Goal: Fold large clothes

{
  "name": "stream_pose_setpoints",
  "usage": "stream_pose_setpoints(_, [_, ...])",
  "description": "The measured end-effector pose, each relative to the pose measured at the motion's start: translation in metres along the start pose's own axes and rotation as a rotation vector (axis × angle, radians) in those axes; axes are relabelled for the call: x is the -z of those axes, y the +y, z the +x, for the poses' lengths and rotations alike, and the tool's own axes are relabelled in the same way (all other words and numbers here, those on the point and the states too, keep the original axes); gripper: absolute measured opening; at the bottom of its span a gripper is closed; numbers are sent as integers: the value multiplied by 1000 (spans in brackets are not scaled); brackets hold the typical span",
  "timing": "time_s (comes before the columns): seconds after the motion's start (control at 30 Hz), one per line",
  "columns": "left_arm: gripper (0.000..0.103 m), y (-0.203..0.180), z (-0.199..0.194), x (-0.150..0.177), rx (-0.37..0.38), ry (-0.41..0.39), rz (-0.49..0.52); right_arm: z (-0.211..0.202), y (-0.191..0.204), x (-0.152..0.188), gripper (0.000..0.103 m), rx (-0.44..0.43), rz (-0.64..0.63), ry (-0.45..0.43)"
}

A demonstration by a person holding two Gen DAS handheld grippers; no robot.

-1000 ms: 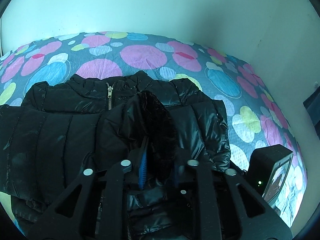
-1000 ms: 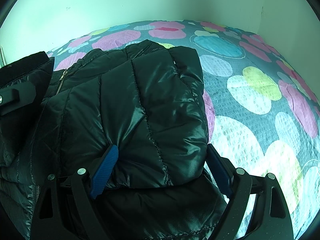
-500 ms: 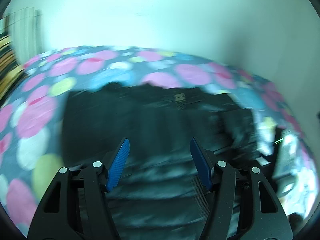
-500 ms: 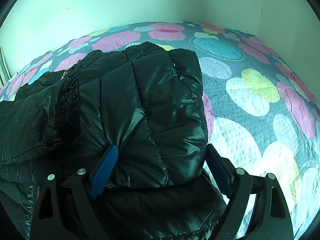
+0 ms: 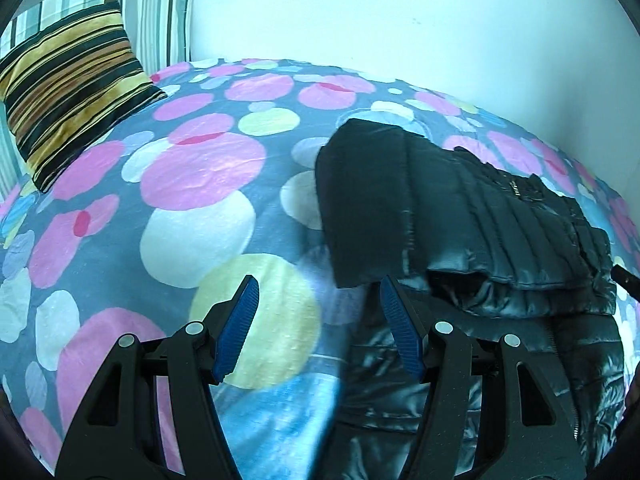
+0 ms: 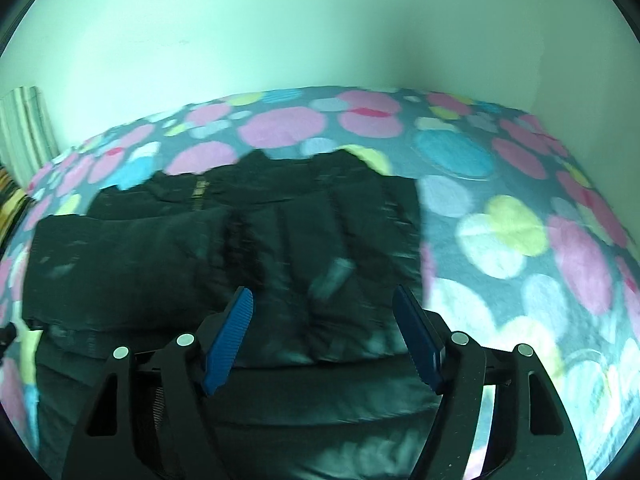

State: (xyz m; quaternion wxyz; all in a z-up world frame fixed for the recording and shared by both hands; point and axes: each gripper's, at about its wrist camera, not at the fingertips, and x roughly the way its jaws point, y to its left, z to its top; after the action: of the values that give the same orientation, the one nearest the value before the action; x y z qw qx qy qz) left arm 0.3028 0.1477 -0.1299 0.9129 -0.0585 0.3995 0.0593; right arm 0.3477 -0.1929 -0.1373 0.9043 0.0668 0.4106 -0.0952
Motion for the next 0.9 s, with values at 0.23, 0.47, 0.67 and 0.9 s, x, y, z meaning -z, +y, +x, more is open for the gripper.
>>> stream_pose_setpoints(0.23, [64, 12, 12, 0, -1, 20, -21, 41, 35, -19, 71, -83, -42, 62])
stream_pose_setpoints(0.47, [64, 13, 19, -2, 2, 24, -14, 68, 47, -16, 27, -106, -28, 142])
stream_pose_setpoints(0.67, [64, 8, 15, -9, 7, 6, -13, 34, 40, -26, 12, -103, -21, 32])
stream_pose_setpoints(0.9, [65, -5, 17, -22, 14, -10, 7, 11, -19, -32, 12, 0, 50, -38])
